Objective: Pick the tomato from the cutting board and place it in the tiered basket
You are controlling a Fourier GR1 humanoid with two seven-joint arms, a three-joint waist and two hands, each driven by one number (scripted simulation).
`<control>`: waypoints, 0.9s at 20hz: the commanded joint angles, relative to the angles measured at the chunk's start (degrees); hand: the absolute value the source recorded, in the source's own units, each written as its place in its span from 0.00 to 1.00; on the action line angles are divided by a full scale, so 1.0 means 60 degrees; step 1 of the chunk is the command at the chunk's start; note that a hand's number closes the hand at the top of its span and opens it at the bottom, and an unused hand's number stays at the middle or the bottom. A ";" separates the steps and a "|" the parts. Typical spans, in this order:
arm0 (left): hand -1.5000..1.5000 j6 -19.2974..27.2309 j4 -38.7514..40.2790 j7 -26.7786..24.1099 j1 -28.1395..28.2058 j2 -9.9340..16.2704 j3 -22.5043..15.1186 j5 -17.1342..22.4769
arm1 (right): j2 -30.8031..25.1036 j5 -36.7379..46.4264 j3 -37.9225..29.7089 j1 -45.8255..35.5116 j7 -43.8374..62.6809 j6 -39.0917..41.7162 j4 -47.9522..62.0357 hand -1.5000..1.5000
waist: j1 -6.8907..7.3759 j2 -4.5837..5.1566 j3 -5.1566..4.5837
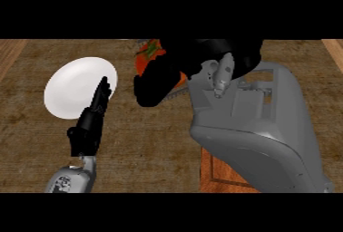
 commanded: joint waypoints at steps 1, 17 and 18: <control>0.50 -0.0248 0.0064 -0.0140 -0.0010 0.0224 0.0270 0.0175 | 0.0072 0.0189 -0.0415 -0.0974 0.0512 -0.0895 0.1552 1.00 | 0.0053 0.0034 -0.0002; 0.50 -0.0127 0.0216 -0.0196 -0.0083 -0.0117 0.0130 -0.0159 | -0.1410 0.1844 -0.1137 -0.1272 -0.3671 -0.2702 0.6212 1.00 | 0.0066 0.0091 0.0003; 0.50 -0.0169 -0.0524 0.0013 0.0286 -0.0036 0.0046 -0.0096 | -0.0728 0.1532 -0.1643 -0.0734 -0.2293 -0.3006 0.5397 1.00 | 0.0045 0.0033 0.0011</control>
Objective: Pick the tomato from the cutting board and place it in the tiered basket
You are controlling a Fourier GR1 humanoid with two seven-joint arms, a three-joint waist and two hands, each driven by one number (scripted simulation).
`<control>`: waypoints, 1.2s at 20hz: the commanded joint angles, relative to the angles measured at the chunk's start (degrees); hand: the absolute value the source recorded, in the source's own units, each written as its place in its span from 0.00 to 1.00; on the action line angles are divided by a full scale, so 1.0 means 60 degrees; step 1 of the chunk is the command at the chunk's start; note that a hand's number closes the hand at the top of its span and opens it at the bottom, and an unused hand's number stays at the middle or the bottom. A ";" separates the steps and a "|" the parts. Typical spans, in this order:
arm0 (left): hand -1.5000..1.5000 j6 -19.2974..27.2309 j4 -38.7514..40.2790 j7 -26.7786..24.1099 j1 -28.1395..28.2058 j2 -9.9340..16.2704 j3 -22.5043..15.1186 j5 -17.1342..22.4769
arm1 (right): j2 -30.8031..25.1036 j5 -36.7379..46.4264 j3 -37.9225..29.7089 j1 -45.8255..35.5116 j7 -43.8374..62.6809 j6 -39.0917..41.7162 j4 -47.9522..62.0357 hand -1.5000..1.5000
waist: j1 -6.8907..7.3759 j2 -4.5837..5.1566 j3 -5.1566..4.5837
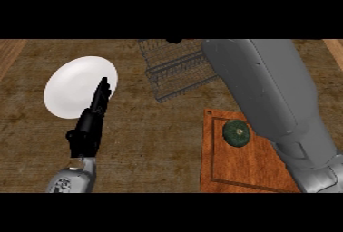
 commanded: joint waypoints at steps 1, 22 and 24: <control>0.50 0.0086 0.0153 0.0221 -0.0368 -0.0059 0.0131 -0.0006 | 0.0518 -0.0487 -0.1160 0.0641 0.0650 -0.1338 0.0019 0.00 | -0.0117 0.0001 0.0012; 0.50 -0.0362 -0.0146 0.0095 0.0179 0.0386 0.0494 0.0197 | -0.1442 -0.2973 -0.4856 0.1853 0.0689 -0.2775 -0.1756 0.00 | -0.0393 -0.0133 0.0015; 0.50 0.0120 0.0405 -0.0052 -0.0268 -0.0060 0.0483 -0.0008 | -0.1289 -0.3462 -0.5103 0.2953 0.0355 -0.2797 -0.2728 0.00 | -0.0524 -0.0116 0.0017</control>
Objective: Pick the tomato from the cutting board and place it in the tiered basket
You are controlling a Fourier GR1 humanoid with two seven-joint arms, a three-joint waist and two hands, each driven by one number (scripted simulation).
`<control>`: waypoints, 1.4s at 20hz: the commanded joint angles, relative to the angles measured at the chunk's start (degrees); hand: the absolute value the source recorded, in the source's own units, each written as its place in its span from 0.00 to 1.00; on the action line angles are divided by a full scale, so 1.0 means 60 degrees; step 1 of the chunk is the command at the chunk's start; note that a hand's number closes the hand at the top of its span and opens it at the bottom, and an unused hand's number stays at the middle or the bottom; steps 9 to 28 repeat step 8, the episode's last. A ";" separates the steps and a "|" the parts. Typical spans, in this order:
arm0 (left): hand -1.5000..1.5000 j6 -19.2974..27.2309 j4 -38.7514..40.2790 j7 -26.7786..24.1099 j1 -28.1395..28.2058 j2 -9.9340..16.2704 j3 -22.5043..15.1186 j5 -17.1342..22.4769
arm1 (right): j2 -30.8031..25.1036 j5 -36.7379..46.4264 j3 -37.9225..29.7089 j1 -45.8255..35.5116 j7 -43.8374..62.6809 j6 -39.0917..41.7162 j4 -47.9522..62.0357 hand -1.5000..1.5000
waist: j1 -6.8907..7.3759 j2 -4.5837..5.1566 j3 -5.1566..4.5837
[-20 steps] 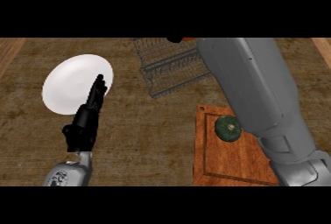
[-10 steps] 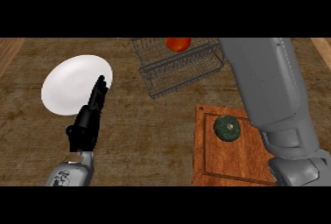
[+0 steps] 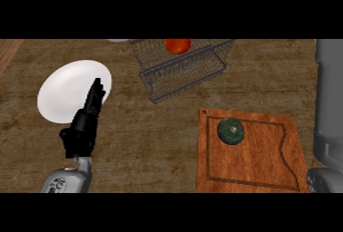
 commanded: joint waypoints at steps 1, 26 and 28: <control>0.50 -0.0002 -0.0376 0.0133 0.0280 -0.0010 -0.0056 0.0011 | -0.0934 -0.1345 -0.1183 0.1313 -0.0081 0.0976 -0.1368 0.00 | -0.0123 -0.0054 0.0012; 0.50 -0.0163 -0.0543 0.0363 0.0212 0.0099 -0.0019 0.0041 | -0.2162 -0.3833 -0.3062 0.4128 -0.1177 0.2995 -0.3200 0.00 | -0.0036 0.0005 0.0006; 0.50 -0.0163 -0.0543 0.0363 0.0212 0.0099 -0.0019 0.0041 | -0.2162 -0.3833 -0.3062 0.4128 -0.1177 0.2995 -0.3200 0.00 | -0.0036 0.0005 0.0006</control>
